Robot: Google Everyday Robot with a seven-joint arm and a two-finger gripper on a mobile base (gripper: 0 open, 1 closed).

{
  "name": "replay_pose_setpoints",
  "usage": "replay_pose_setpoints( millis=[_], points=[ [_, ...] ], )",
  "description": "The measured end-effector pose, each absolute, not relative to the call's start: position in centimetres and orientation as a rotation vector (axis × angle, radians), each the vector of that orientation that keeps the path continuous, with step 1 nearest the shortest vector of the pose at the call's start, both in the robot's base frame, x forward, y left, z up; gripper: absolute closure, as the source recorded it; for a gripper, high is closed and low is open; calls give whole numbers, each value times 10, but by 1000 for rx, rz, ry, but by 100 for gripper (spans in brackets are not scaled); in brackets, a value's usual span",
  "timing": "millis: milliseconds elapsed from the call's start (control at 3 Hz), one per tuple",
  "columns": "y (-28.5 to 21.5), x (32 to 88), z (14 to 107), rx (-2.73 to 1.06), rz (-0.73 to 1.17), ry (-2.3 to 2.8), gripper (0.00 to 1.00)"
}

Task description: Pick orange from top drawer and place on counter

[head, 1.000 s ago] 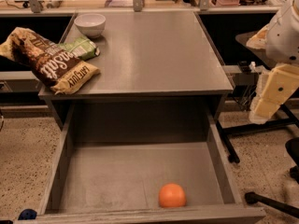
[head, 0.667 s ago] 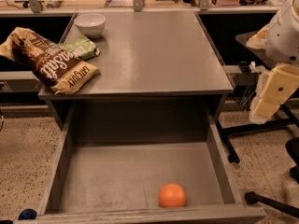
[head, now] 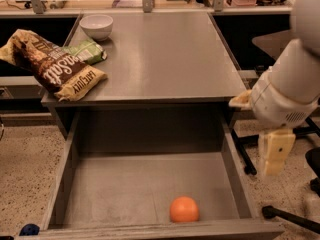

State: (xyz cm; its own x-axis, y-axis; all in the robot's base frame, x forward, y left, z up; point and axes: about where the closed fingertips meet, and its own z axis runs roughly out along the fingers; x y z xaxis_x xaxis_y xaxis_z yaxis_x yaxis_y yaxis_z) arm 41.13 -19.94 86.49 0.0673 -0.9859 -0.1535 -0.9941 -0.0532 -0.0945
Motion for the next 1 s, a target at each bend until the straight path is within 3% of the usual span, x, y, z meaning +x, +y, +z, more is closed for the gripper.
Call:
replay_pose_setpoints(
  millis=[333,1000],
  points=[
    [-231,396,820,-2236,80,2010,0],
    [-219,400,800,-2446,-37,1880,0]
  ],
)
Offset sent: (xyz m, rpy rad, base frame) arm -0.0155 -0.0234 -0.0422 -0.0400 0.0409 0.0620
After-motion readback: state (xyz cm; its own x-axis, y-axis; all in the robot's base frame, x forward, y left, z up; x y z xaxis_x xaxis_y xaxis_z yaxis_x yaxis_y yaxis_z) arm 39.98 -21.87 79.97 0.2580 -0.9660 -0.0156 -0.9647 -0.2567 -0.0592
